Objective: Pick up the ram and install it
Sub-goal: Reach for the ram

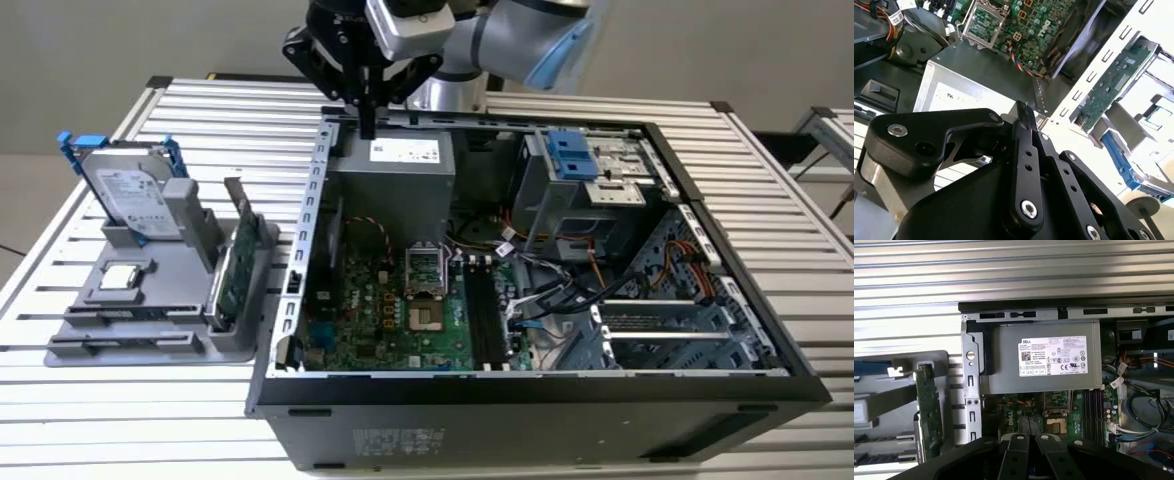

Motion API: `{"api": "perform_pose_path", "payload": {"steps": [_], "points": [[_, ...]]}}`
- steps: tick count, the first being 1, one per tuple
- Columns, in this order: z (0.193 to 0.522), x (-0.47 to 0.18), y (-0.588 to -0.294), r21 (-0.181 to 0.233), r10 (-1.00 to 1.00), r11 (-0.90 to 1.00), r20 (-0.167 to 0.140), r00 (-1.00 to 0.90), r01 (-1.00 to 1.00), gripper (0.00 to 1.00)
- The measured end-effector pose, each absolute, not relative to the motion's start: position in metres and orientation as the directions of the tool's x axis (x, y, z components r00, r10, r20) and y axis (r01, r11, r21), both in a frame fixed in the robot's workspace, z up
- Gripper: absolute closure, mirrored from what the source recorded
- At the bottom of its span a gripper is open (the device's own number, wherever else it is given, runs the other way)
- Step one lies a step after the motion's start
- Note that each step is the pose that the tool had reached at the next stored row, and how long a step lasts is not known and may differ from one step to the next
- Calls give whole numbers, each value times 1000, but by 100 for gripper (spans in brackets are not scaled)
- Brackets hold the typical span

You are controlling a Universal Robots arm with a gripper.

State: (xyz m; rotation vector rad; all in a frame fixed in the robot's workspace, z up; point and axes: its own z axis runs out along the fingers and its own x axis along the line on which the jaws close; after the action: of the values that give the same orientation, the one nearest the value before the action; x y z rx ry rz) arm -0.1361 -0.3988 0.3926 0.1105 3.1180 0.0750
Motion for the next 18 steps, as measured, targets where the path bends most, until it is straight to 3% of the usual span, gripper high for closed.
{"api": "perform_pose_path", "payload": {"steps": [18], "points": [[393,-146,-399,49,71,996,-19,-997,70,100]]}}
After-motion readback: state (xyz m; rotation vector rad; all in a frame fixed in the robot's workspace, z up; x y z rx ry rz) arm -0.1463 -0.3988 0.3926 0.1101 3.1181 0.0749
